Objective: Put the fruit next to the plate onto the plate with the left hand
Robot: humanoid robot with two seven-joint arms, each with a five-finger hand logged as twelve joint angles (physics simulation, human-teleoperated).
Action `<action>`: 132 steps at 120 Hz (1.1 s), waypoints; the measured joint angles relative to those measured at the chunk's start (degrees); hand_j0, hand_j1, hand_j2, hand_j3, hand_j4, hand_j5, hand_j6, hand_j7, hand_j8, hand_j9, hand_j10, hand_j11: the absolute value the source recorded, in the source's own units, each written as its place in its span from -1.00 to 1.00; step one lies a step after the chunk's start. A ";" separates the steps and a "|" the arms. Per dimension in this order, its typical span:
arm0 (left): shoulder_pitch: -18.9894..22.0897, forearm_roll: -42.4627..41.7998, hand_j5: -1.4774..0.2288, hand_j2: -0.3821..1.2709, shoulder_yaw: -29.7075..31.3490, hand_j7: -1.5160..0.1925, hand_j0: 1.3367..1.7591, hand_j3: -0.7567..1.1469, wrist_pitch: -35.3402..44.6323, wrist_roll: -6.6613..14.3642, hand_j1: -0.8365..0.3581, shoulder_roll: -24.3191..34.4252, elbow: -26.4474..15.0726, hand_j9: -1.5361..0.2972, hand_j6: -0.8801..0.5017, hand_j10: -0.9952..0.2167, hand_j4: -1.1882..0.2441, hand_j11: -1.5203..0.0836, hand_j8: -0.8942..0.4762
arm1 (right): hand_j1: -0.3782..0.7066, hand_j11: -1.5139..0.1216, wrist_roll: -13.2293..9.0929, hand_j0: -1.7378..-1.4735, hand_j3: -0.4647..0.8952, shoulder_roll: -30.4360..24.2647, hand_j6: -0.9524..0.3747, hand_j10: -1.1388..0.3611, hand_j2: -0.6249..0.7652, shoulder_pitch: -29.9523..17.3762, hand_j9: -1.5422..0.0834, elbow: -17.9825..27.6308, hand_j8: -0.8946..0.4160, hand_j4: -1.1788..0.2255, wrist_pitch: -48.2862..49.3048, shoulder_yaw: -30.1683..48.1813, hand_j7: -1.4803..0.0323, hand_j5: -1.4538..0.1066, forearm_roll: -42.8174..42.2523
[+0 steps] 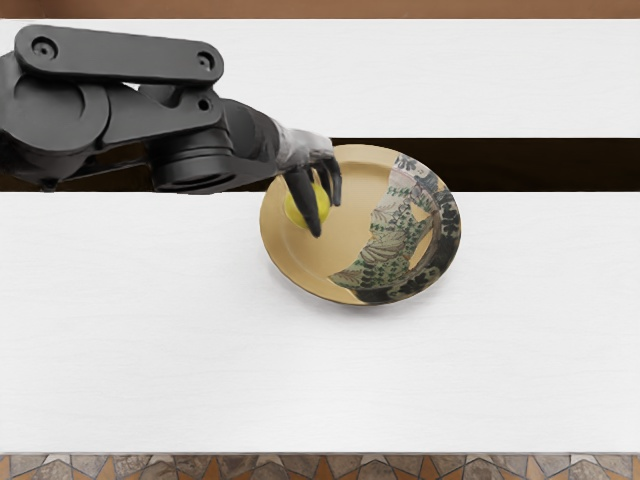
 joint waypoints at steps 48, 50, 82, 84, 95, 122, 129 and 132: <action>0.08 -0.40 0.03 -0.37 -2.41 0.07 0.49 -0.20 0.42 -0.01 0.24 -0.61 1.49 0.01 -0.24 0.05 0.03 0.12 -0.11 | -0.90 0.82 0.00 -0.40 -0.32 0.00 0.40 0.49 -0.11 0.02 0.86 0.00 0.33 0.65 0.00 0.00 0.92 0.83 0.00; 0.10 -0.39 0.05 -0.38 -2.45 0.09 0.49 -0.20 0.43 -0.01 0.26 -0.61 1.50 0.03 -0.22 0.06 0.05 0.15 -0.11 | -0.90 0.82 0.00 -0.40 -0.32 0.00 0.40 0.49 -0.11 0.02 0.86 0.00 0.33 0.65 0.00 0.00 0.92 0.83 0.00; 1.62 -0.20 0.28 -0.45 -4.26 0.32 0.51 -0.20 0.29 -0.01 0.43 1.43 2.98 0.25 -0.12 0.19 0.24 0.40 -0.07 | -0.90 0.82 0.04 -0.40 -0.32 0.00 0.40 0.49 -0.11 0.02 0.86 0.00 0.33 0.65 0.00 0.00 0.92 0.83 0.00; 2.28 -0.18 0.28 -0.45 -5.17 0.33 0.51 -0.20 0.09 -0.01 0.44 2.95 3.04 0.26 -0.12 0.19 0.25 0.41 -0.07 | -0.90 0.82 0.05 -0.40 -0.32 0.00 0.40 0.49 -0.11 0.02 0.86 0.00 0.33 0.65 0.00 0.00 0.92 0.83 0.00; 11.34 -0.43 0.31 -0.46 -15.08 0.35 0.52 -0.20 -5.07 -0.01 0.46 12.99 2.90 0.28 -0.10 0.21 0.27 0.44 -0.06 | -0.90 0.82 0.07 -0.40 -0.32 0.00 0.40 0.49 -0.11 0.02 0.86 0.00 0.33 0.65 0.00 0.00 0.92 0.83 0.00; 40.88 -2.29 0.34 -0.47 -46.34 0.38 0.52 -0.20 -22.59 -0.01 0.47 26.15 -3.38 0.31 -0.10 0.22 0.30 0.47 -0.06 | -0.90 0.82 0.03 -0.40 -0.32 0.00 0.40 0.49 -0.11 0.02 0.86 0.00 0.33 0.65 0.00 0.00 0.92 0.83 -0.01; 47.66 -3.11 0.34 -0.47 -53.95 0.38 0.52 -0.20 -28.27 -0.01 0.48 26.88 -4.16 0.31 -0.09 0.22 0.30 0.48 -0.06 | -0.90 0.82 0.02 -0.40 -0.32 0.00 0.40 0.49 -0.11 0.02 0.86 0.00 0.33 0.65 0.00 0.00 0.92 0.83 0.00; 51.20 -3.67 0.34 -0.47 -57.44 0.38 0.52 -0.20 -30.07 -0.01 0.48 27.14 -4.37 0.31 -0.09 0.22 0.30 0.48 -0.06 | -0.90 0.82 0.01 -0.40 -0.32 0.00 0.40 0.49 -0.11 0.02 0.86 0.00 0.33 0.65 0.00 0.00 0.92 0.83 -0.01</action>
